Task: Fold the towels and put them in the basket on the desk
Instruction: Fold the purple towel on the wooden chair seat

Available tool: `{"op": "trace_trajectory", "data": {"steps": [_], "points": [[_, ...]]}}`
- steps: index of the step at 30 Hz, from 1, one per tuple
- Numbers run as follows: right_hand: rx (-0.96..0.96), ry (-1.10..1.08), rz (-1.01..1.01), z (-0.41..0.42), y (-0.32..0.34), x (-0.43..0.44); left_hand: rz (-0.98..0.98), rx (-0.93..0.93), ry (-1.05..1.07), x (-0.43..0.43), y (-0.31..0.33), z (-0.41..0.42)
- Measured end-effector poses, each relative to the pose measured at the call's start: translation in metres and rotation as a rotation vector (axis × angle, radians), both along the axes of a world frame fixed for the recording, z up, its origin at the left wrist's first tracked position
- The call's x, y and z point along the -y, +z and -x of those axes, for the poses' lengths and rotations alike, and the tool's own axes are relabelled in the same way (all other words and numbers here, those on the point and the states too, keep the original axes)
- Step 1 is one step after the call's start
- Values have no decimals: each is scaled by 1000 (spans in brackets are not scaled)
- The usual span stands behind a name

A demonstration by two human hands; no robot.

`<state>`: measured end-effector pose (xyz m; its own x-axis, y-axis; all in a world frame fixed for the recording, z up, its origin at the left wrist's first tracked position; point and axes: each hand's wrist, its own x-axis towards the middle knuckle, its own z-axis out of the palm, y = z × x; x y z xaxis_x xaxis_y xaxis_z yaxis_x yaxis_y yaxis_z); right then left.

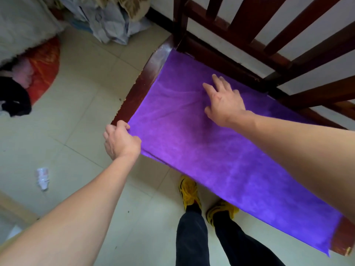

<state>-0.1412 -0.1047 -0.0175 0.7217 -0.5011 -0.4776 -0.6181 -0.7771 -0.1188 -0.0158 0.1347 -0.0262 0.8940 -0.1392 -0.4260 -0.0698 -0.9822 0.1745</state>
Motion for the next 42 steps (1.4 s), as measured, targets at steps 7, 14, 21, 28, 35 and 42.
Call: {"op": "trace_trajectory", "data": {"steps": [7,14,21,28,35,42], "points": [[-127,97,-149,-50,-19,23,-6,21,-546,31,-8,16],[-11,-3,-119,-18,0,28,-116,-51,-611,35,10,33],[-125,-225,-104,136,26,14,-26,-230,-670,62,55,119],[-161,-473,-90,303,47,27,20,-391,-826,106,72,262],[-53,-523,-47,436,52,72,-36,-415,-852,140,66,415],[45,-723,-125,504,47,142,-82,-483,-713,154,53,549]]}}
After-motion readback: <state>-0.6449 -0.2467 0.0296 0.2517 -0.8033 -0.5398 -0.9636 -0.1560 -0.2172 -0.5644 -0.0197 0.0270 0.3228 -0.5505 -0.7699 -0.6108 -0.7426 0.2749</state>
